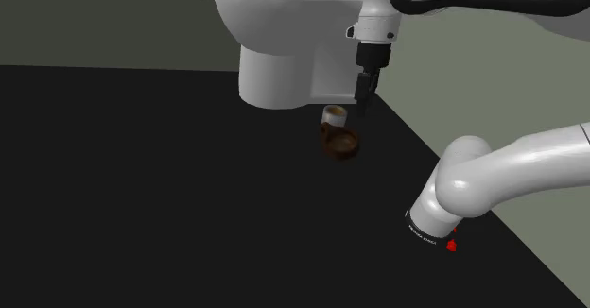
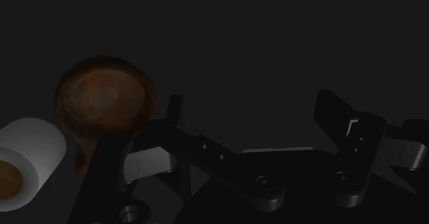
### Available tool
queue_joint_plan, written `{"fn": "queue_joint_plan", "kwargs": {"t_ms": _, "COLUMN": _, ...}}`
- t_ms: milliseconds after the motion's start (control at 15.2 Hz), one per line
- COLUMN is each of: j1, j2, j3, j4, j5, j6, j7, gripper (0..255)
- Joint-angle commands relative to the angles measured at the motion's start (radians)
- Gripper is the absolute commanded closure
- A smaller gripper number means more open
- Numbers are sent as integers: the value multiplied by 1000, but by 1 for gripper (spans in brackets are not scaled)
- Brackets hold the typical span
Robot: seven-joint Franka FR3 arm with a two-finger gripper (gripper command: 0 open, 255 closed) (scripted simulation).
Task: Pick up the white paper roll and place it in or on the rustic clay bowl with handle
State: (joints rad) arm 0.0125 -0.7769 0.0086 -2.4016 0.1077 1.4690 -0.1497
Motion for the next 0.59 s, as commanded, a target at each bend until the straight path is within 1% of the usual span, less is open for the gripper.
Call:
{"fn": "queue_joint_plan", "kwargs": {"t_ms": 0, "j1": 0, "j2": 0, "j3": 0, "j4": 0, "j5": 0, "j6": 0, "j7": 0, "gripper": 0}}
{"fn": "queue_joint_plan", "kwargs": {"t_ms": 528, "j1": -48, "j2": 133, "j3": -95, "j4": -71, "j5": -108, "j6": 238, "j7": -138, "gripper": 0}}
